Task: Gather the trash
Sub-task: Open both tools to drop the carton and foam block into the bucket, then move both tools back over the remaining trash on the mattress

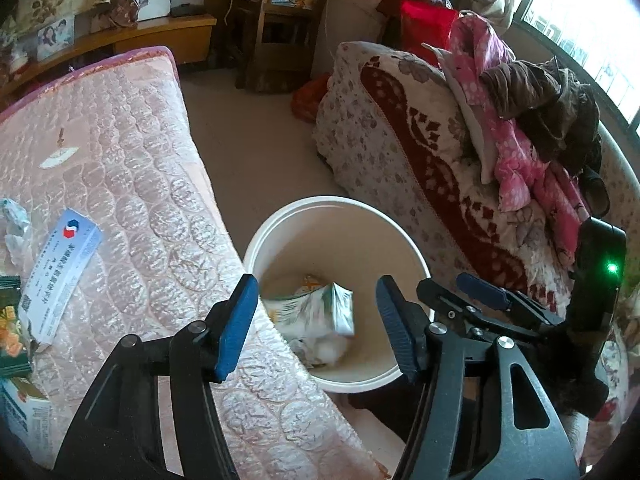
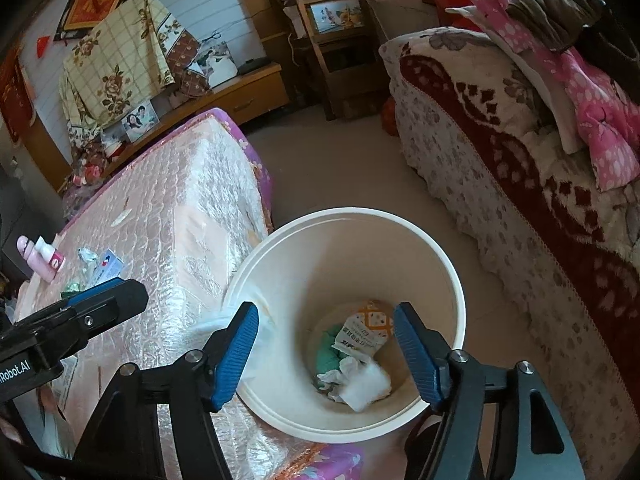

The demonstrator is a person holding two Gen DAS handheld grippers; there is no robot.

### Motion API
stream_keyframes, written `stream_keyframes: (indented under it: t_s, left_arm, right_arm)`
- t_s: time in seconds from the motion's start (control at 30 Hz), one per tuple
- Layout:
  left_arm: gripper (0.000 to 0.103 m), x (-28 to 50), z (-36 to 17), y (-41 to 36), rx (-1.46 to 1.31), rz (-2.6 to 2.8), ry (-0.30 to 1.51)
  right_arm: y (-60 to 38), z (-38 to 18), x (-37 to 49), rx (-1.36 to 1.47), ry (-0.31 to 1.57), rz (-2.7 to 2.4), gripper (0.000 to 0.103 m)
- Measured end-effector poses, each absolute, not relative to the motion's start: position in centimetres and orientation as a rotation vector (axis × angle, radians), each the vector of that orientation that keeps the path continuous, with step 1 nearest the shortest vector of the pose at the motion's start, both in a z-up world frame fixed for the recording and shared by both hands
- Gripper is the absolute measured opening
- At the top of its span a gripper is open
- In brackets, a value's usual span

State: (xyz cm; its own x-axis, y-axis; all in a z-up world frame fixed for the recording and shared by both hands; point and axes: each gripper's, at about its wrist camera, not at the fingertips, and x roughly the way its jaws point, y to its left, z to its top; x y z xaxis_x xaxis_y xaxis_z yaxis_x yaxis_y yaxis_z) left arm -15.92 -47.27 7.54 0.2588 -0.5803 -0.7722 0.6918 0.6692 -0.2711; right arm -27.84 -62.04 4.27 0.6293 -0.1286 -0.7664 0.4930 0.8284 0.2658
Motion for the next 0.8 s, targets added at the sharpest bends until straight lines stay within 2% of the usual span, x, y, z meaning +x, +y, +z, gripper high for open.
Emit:
stream_keyframes:
  t_s: [0.8]
  left_arm:
    - [0.060, -16.7, 10.8, -38.3, 0.166, -0.705, 0.859]
  right_arm:
    - [-54.8, 6.7, -26.1, 0.407, 0.815, -0.272, 0.069]
